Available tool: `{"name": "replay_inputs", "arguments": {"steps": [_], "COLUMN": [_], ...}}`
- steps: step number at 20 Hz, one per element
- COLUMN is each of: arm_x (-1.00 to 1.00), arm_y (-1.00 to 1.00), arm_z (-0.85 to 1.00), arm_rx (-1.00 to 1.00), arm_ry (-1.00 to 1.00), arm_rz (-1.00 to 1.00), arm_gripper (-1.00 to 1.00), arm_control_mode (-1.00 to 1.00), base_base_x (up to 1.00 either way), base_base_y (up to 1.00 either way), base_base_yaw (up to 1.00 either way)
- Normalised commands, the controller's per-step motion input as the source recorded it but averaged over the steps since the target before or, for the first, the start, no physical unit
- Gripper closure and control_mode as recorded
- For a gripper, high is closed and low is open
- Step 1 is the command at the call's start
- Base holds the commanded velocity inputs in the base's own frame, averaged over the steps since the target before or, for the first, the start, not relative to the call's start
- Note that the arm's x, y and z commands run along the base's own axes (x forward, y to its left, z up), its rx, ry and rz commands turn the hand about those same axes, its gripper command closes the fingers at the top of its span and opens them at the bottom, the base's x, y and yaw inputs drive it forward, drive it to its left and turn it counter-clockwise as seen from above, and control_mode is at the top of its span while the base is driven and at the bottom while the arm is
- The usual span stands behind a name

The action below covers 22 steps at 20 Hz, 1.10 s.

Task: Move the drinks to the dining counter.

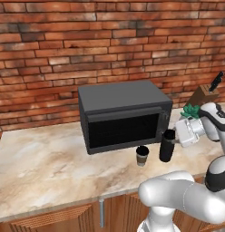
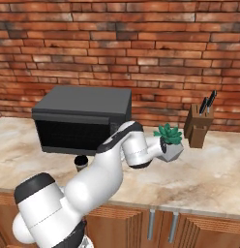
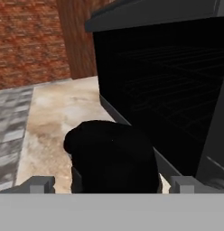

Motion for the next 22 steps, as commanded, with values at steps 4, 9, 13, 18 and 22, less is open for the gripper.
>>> {"name": "replay_inputs", "arguments": {"steps": [4, 9, 13, 18, 22], "arm_x": [0.00, 0.00, 0.00, -0.01, -0.10], "arm_y": [0.17, 0.16, 0.04, 0.00, -0.07], "arm_z": [-0.06, -0.04, -0.01, 0.00, 0.00], "arm_rx": [0.00, 0.00, 0.00, 0.00, 0.00], "arm_ry": [0.03, 0.03, 0.01, 0.00, -0.06], "arm_rz": [0.00, 0.00, 0.00, 0.00, 0.00], "arm_gripper": [-1.00, -1.00, -1.00, -1.00, -1.00], "arm_control_mode": [-1.00, -1.00, -1.00, -1.00, -1.00], "base_base_x": [0.00, 0.00, 0.00, 0.00, 0.00], "base_base_y": [0.00, 0.00, 0.00, 0.00, 0.00], "base_base_yaw": [0.00, 0.00, 0.00, 0.00, 0.00]}}
